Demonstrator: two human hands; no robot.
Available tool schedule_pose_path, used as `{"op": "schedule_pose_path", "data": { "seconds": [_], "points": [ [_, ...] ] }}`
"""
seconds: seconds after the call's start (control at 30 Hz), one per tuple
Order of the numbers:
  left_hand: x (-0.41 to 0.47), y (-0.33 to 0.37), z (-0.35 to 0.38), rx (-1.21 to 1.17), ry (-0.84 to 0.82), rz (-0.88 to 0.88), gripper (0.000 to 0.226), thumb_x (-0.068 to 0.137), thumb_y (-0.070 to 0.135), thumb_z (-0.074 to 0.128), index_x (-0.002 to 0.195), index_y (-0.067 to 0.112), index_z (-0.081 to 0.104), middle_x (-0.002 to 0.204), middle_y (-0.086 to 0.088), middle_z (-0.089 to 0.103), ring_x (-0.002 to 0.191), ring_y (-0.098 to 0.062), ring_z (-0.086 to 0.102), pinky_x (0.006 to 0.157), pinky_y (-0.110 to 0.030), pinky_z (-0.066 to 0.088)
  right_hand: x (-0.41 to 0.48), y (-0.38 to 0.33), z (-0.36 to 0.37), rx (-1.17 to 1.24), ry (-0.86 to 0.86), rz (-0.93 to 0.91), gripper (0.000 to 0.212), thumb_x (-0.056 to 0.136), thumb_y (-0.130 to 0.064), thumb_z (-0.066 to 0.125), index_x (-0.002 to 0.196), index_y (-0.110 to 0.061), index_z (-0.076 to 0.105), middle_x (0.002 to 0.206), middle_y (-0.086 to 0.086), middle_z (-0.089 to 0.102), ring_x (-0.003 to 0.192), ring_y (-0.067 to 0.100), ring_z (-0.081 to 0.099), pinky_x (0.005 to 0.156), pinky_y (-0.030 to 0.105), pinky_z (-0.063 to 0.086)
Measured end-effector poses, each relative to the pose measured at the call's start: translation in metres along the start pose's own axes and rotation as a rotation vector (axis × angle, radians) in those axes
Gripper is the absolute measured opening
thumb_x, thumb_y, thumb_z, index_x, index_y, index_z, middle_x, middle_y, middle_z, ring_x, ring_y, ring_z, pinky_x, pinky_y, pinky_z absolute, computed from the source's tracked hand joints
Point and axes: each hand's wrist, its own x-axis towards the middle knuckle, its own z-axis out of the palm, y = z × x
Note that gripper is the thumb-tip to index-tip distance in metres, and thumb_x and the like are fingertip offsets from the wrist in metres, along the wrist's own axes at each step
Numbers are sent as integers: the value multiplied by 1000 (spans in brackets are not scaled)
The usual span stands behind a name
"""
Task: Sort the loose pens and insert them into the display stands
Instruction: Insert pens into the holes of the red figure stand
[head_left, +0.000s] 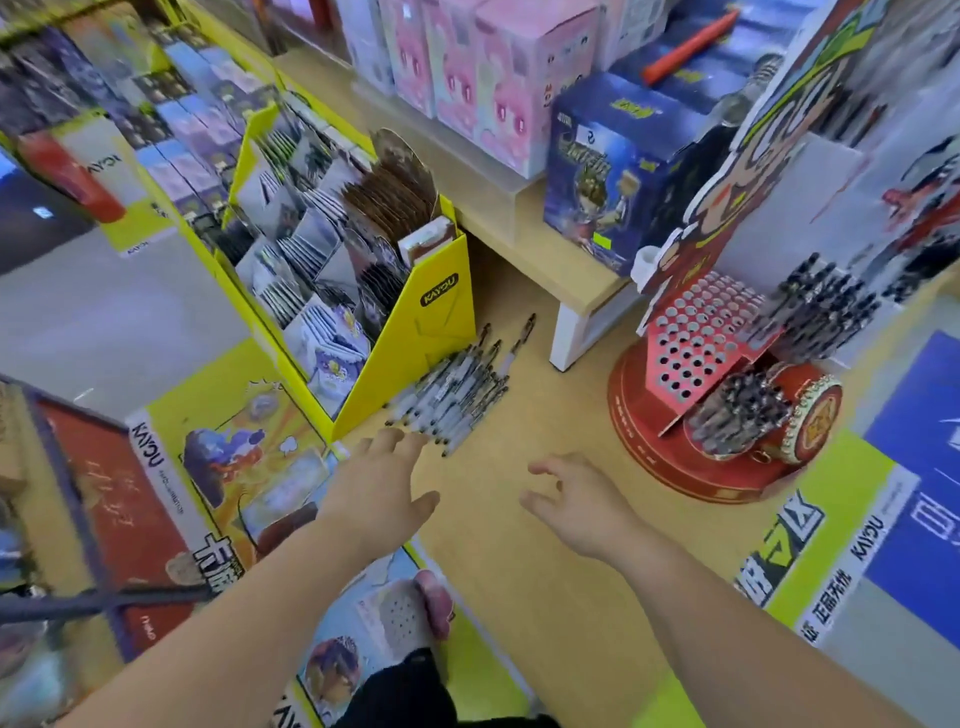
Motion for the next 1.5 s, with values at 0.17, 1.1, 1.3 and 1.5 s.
{"op": "schedule_pose_path", "data": {
  "seconds": [0.17,1.1,1.3,1.5],
  "points": [
    [67,-14,1,37,-73,156,77,95,55,57,157,25,22,158,-6,28,142,-30,33,111,-40,39,44,-17,10,33,31,57,61,95,-52,59,147,-23,46,149,0,41,131,19,46,103,28,38],
    [199,-20,4,-201,82,440,17,97,13,59,97,6,74,91,-7,49,72,-27,55,67,-34,45,185,-48,7,-72,284,317,54,103,-50,36,135,-10,55,151,11,33,137,35,34,113,44,33],
    [165,-56,23,-325,274,455,10,84,0,71,92,3,76,90,-16,64,63,-34,64,56,-39,58,135,-31,28,175,510,274,41,102,-34,50,113,1,67,138,18,47,129,33,44,109,28,31],
    [141,-73,45,-201,305,413,28,76,10,82,103,6,76,102,-16,67,86,-38,67,67,-42,60,79,-36,74,255,666,254,44,99,-39,54,121,-3,68,134,10,49,127,22,44,112,33,33]
  ]
}}
